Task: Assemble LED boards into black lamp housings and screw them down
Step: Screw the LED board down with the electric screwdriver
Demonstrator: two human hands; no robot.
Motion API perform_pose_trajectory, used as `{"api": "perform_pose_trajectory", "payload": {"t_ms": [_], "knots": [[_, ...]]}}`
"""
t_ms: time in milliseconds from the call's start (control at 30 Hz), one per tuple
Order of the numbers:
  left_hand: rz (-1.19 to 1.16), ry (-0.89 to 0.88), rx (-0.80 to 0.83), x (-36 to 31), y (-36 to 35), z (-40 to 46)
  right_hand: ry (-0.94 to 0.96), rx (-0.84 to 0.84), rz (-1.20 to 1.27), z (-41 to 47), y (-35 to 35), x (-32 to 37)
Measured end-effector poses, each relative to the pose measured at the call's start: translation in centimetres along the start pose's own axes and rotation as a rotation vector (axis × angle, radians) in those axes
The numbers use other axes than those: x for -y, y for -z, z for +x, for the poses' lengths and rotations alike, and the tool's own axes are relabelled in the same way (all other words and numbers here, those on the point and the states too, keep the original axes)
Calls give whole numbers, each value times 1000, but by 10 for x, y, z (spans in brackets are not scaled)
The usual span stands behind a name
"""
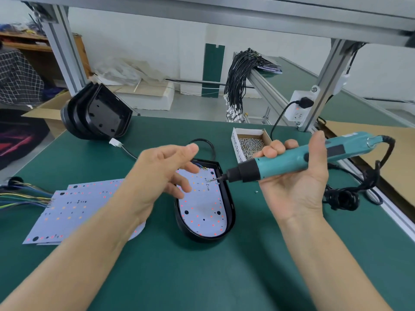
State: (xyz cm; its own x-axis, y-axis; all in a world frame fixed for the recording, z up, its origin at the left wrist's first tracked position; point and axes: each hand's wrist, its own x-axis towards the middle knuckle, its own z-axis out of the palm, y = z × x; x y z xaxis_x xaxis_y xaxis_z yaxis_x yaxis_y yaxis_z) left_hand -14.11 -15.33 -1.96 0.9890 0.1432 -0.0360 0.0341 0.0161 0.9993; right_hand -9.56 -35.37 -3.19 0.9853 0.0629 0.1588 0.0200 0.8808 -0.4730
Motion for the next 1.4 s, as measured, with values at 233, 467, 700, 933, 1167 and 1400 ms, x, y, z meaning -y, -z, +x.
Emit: {"api": "perform_pose_trajectory", "payload": {"t_ms": [233,467,700,933,1167,1400], "knots": [[401,139,-263,40,14,-1,-84,-30,-192,-11,23,-1],[444,316,-99,61,-8,-2,-144,-22,-269,-16,25,-11],[381,278,-52,66,-8,4,-171,-53,-284,-14,24,-16],[366,270,-53,68,-9,6,-201,-25,-328,-11,23,-16],[362,285,-24,69,-8,7,-266,283,-448,-3,19,-13],[336,310,-12,65,-9,7,-342,583,-500,10,14,-9]]}}
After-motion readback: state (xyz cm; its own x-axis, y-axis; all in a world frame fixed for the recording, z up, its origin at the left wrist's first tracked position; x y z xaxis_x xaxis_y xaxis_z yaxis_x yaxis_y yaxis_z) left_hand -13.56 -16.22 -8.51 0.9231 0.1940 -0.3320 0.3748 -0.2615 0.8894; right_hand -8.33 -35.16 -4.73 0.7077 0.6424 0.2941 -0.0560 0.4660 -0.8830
